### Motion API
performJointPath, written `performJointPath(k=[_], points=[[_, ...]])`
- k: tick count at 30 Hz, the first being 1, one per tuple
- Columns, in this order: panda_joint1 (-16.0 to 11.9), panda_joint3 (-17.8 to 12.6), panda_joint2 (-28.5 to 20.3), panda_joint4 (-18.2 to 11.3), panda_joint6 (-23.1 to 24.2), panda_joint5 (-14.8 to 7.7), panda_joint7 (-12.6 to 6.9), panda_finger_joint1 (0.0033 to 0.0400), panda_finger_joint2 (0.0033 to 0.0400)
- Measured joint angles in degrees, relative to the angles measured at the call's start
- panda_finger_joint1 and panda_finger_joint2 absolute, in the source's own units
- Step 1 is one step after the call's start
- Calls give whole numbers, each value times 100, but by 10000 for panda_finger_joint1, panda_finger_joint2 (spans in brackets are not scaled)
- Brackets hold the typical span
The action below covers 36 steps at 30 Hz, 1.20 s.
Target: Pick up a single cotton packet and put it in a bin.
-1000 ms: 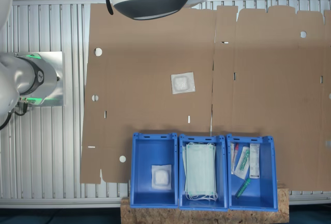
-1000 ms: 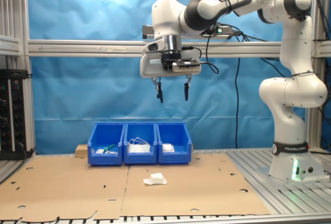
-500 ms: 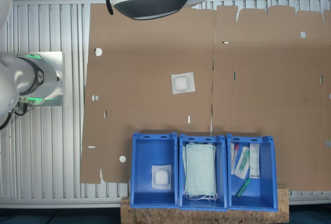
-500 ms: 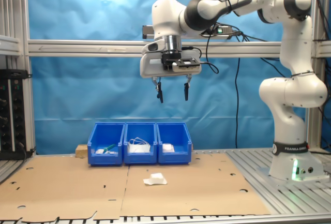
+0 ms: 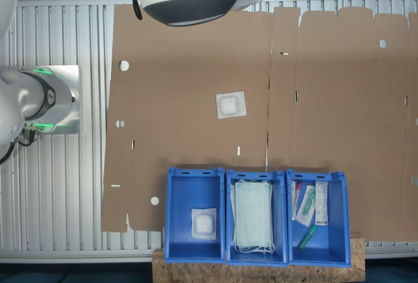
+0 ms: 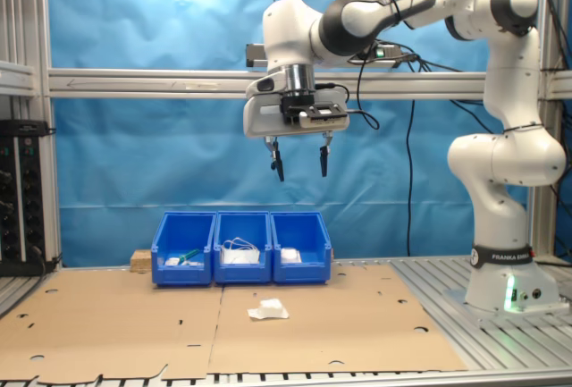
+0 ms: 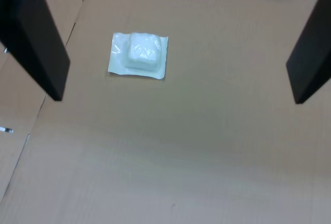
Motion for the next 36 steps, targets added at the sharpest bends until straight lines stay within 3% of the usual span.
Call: performJointPath(k=[5,10,11,16,36], points=[[0,0,0,-76,27,-213,0,400,400],[0,-3,8,-212,154,-673,0,400,400],[0,-10,21,-266,237,-864,0,400,400],[0,-57,134,-384,489,-1259,-8,400,400],[0,-459,1388,-601,1932,-2303,-183,400,400]])
